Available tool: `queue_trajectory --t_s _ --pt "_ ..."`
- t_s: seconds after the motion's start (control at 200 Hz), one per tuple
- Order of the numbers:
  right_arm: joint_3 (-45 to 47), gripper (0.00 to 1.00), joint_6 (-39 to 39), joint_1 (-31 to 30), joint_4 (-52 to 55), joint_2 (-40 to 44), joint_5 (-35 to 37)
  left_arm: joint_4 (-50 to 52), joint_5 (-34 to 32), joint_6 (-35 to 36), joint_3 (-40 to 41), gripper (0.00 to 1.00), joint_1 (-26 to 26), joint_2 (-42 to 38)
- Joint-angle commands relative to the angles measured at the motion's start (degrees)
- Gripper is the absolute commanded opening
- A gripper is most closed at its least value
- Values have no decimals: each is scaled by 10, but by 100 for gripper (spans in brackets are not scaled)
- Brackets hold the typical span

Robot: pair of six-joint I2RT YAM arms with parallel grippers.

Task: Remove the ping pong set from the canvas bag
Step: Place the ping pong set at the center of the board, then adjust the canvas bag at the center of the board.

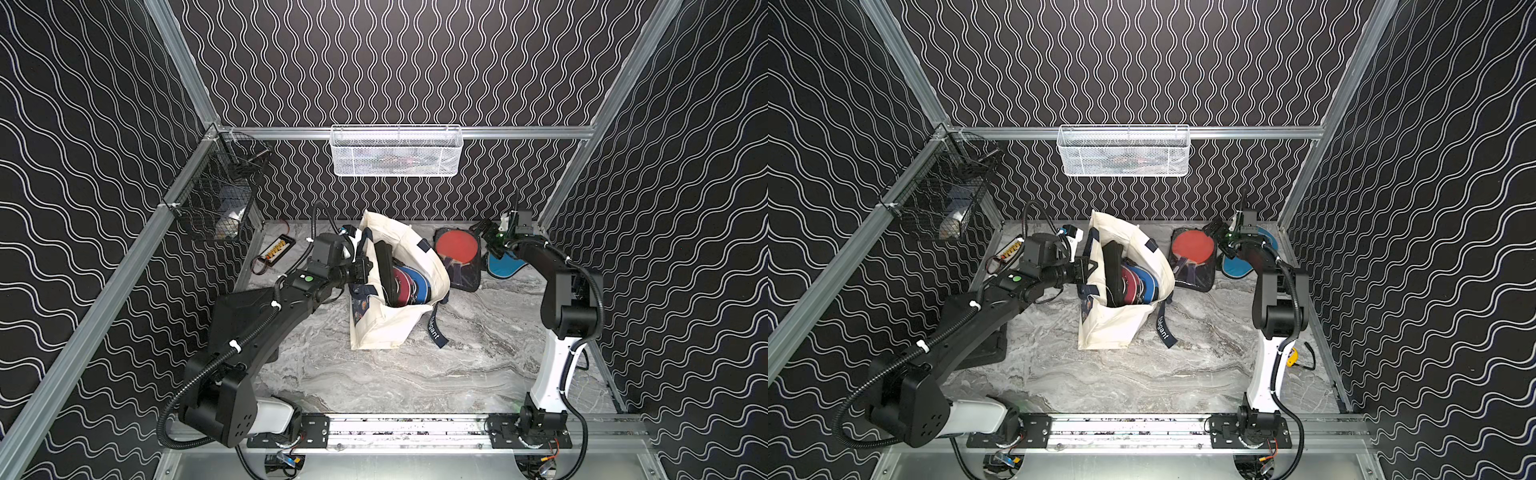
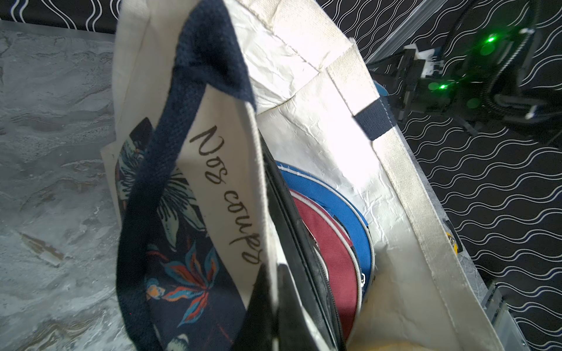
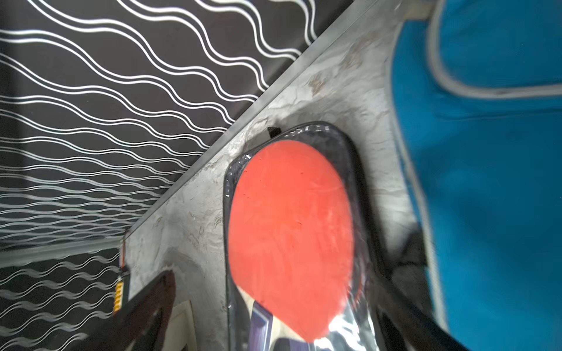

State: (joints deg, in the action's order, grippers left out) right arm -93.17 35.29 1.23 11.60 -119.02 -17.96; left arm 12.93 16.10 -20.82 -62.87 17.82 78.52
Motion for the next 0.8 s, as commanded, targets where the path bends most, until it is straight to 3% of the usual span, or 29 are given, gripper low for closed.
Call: queue_trajectory --t_s 0.0,0.165,0.36,0.565,0.791 --pt "29 96 -10 -7 52 66 62 -3 3 9 -4 0 1 1" --pt "123 92 -5 -38 -12 188 21 -2 3 11 -6 0 1 5" --pt "186 89 -31 -118 -38 267 -31 3 1 14 -9 0 1 9" --pt "173 86 -109 -193 -32 228 -67 9 -3 17 -17 0 1 10" --pt "139 84 -178 -258 -59 153 -35 24 -11 22 -29 0 1 7"
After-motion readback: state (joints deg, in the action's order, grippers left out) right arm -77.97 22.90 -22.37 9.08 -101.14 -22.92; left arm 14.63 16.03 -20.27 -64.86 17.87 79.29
